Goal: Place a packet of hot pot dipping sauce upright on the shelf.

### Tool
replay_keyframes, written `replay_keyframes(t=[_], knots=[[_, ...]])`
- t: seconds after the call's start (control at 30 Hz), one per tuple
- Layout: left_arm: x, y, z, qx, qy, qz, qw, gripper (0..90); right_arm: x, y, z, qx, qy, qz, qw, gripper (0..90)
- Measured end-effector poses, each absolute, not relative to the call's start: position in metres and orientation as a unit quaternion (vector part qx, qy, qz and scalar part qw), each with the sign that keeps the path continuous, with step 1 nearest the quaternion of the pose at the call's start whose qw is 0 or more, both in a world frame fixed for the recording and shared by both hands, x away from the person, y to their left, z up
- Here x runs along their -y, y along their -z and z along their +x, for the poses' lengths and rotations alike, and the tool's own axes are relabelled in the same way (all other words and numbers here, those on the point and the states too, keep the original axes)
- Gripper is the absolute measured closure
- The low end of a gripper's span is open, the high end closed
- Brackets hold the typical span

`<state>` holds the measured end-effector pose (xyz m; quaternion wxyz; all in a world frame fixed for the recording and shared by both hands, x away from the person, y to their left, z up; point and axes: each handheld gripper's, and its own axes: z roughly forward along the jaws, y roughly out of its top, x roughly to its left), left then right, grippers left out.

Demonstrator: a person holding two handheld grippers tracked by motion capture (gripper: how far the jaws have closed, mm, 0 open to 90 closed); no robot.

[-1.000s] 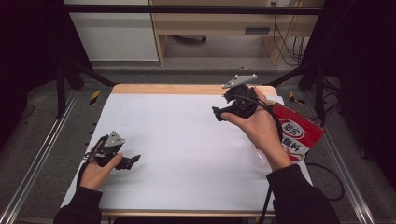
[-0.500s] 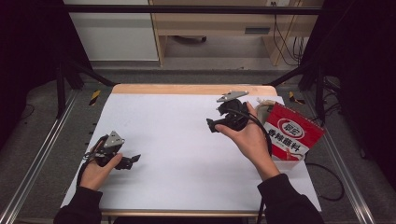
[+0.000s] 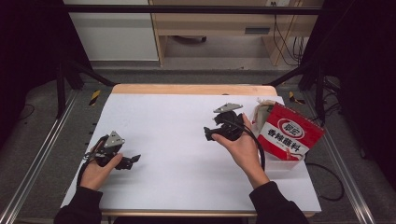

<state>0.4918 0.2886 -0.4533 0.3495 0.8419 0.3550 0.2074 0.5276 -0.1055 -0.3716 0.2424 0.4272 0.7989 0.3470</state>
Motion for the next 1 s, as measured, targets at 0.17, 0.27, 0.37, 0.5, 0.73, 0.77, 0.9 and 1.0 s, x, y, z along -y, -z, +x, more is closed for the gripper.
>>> replay_keyframes(t=[0.17,0.27,0.37,0.5,0.73,0.77,0.9,1.0], knots=[[-0.289,0.453,0.492,-0.355,-0.207,0.842,0.35,7.5,0.103,0.383,0.528,-0.797,-0.342,0.433,0.243,11.4],[-0.289,0.453,0.492,-0.356,-0.207,0.841,0.35,7.4,0.103,0.391,0.527,-0.795,-0.342,0.439,0.241,10.7],[-0.289,0.453,0.492,-0.357,-0.208,0.841,0.35,7.4,0.103,0.398,0.528,-0.792,-0.339,0.445,0.244,9.9],[-0.288,0.453,0.492,-0.356,-0.21,0.84,0.351,7.1,0.103,0.408,0.528,-0.788,-0.341,0.451,0.243,9.4],[-0.287,0.452,0.491,-0.356,-0.219,0.837,0.354,6.5,0.098,0.431,0.524,-0.791,-0.34,0.451,0.235,9.6],[-0.287,0.451,0.491,-0.356,-0.221,0.835,0.357,6.5,0.098,0.435,0.523,-0.792,-0.339,0.449,0.238,9.6],[-0.287,0.45,0.491,-0.357,-0.225,0.831,0.361,6.3,0.096,0.453,0.518,-0.794,-0.326,0.445,0.253,10.1],[-0.287,0.448,0.491,-0.357,-0.228,0.83,0.364,6.2,0.093,0.456,0.511,-0.803,-0.324,0.436,0.244,9.0]])
